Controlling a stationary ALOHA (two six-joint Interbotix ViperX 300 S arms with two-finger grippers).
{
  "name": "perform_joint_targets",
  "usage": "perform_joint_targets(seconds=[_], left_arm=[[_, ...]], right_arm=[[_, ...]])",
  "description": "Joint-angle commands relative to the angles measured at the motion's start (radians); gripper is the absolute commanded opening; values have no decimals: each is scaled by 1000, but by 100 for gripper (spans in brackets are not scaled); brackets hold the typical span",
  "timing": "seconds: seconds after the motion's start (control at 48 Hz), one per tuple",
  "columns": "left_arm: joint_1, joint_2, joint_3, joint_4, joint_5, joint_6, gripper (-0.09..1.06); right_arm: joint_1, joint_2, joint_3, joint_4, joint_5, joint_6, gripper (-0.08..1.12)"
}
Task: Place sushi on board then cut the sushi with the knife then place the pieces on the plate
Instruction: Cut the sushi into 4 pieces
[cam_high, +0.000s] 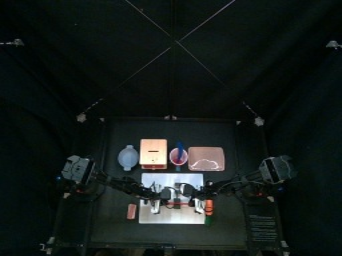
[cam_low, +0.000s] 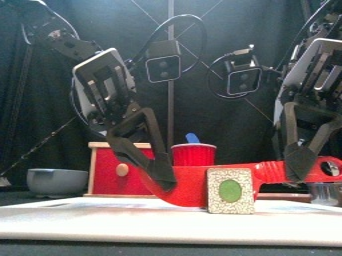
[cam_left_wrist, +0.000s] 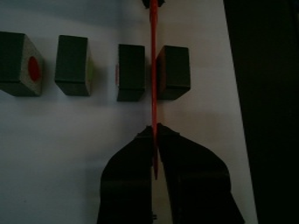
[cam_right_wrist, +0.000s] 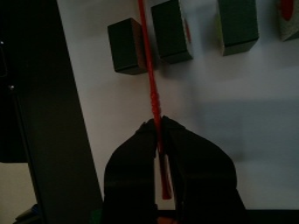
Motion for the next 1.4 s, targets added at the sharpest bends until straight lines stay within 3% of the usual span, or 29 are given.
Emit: perform_joint_targets(seconds=[0.021,0.333,0.542,0.688,0.875,1.021,1.208,1.396], left_arm=[[-17,-17,-6,-14,11,-2,43],[-25,-20,-8,-26,11,5,43],[-15,-52,-8,3,11,8,43],[-12,-86,-5,51,11,8,43],[-2,-126,-8,135,8,6,45],[15,-155,-9,175,3,6,46],[49,-201,-6,209,-8,6,54],[78,-230,17,291,-46,5,65]], right_arm=[[28,-20,-8,18,5,2,26],[37,-20,-12,23,3,0,26],[32,-57,-21,-14,3,0,26],[31,-89,-28,-38,5,0,26],[17,-126,-35,-66,5,0,26],[5,-153,-38,-89,5,0,26],[-15,-209,-29,-104,9,0,26],[-34,-273,5,-100,15,2,26]])
